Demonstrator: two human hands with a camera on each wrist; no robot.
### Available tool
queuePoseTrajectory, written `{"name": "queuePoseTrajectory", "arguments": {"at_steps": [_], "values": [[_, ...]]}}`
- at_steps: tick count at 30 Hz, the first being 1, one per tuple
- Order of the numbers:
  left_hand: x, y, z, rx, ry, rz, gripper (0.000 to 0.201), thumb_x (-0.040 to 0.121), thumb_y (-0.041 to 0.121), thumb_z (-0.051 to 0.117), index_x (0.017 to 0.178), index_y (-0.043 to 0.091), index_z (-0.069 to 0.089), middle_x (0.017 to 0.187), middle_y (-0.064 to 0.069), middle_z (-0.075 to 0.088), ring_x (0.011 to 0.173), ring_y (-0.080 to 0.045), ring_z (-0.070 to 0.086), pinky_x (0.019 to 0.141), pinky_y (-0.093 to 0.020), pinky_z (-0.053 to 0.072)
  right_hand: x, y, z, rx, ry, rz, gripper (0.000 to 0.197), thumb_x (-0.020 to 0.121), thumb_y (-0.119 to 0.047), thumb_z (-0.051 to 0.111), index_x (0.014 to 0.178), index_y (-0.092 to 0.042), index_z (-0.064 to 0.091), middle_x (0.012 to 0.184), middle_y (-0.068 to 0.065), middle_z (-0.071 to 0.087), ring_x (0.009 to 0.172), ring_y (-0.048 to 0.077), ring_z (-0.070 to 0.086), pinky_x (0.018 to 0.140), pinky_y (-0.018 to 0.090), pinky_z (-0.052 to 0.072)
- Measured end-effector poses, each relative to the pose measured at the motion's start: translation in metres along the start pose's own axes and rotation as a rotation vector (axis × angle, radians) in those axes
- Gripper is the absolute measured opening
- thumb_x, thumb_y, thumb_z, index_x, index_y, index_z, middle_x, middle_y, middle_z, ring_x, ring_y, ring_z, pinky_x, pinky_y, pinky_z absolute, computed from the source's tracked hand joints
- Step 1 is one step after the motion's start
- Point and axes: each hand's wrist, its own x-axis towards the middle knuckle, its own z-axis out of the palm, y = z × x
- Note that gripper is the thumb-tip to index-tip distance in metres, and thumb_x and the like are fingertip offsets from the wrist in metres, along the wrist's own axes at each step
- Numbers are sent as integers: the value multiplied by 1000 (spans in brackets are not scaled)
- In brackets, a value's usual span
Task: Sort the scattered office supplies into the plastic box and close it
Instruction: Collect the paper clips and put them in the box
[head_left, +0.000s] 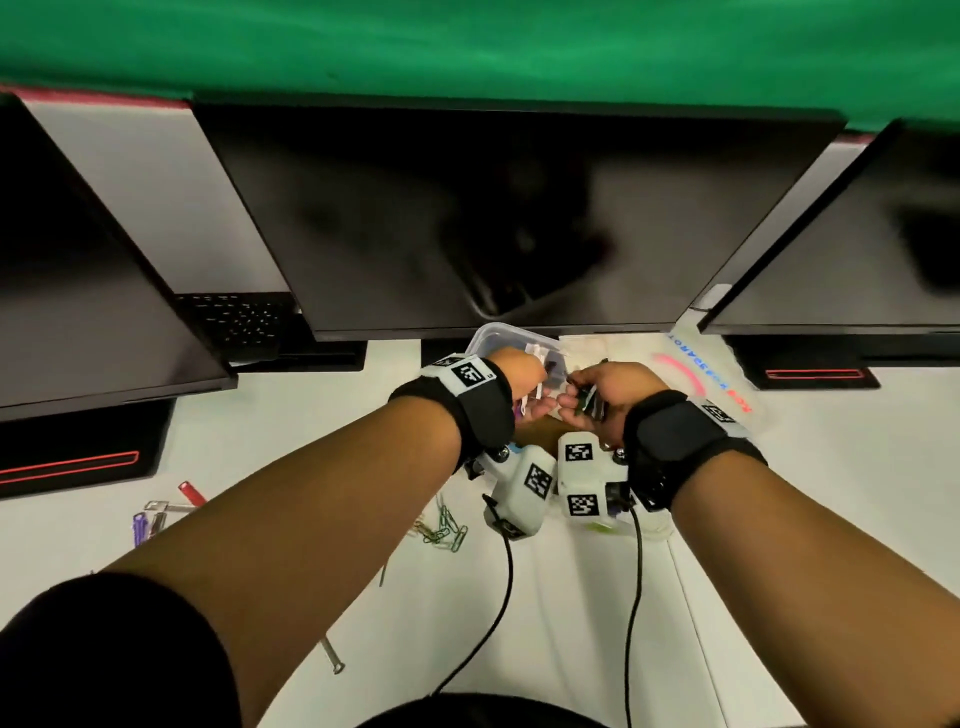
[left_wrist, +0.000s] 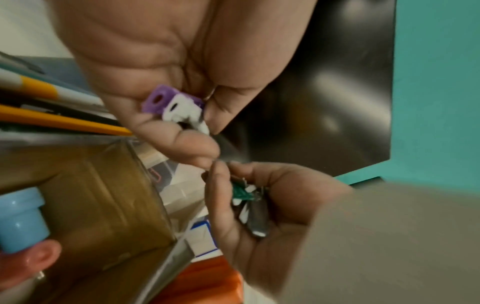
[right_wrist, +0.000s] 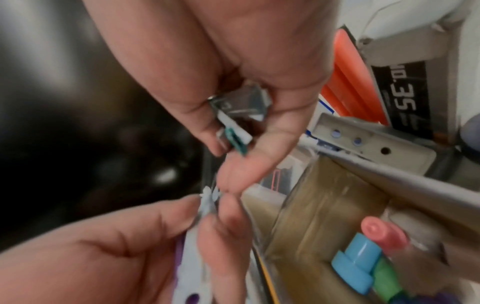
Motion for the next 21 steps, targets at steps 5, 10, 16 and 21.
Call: {"name": "queuePoseTrajectory", "arguments": {"at_steps": [5, 10, 16, 21], "values": [[9, 8, 2, -72, -67, -17, 18, 98, 14, 41, 109, 6, 53, 102, -9, 58, 93, -24, 57, 73, -36, 57, 7, -8, -5, -68, -35, -39, 15, 92, -7, 49, 105, -2, 56, 99, 17, 58, 74, 27, 61, 46, 29, 58], [14, 3, -13, -97, -110, 16, 35, 98, 13, 39, 131, 1, 43, 109, -13, 53, 105, -27, 59, 95, -43, 47, 6, -6, -4, -158, -31, -71, 9, 93, -4, 47, 86, -3, 52, 82, 11, 50, 65, 29, 59, 45, 28, 56], [-3, -11, -57, 62, -75, 12, 15, 97, 19, 45, 94, 8, 56, 81, -8, 56, 71, -18, 57, 70, -28, 50, -6, 4, 18, -429, -95, -130, 17, 92, -11, 50, 79, -6, 60, 68, 9, 60, 51, 16, 56, 43, 20, 47], [-20, -30, -121, 174, 49, 52, 10, 94, 18, 50, 89, 15, 58, 76, 0, 59, 65, -11, 55, 61, -21, 44, -26, 25, 76, -579, -246, -351, 12, 88, -9, 58, 77, -10, 58, 66, 6, 60, 45, 11, 52, 40, 19, 39]]}}
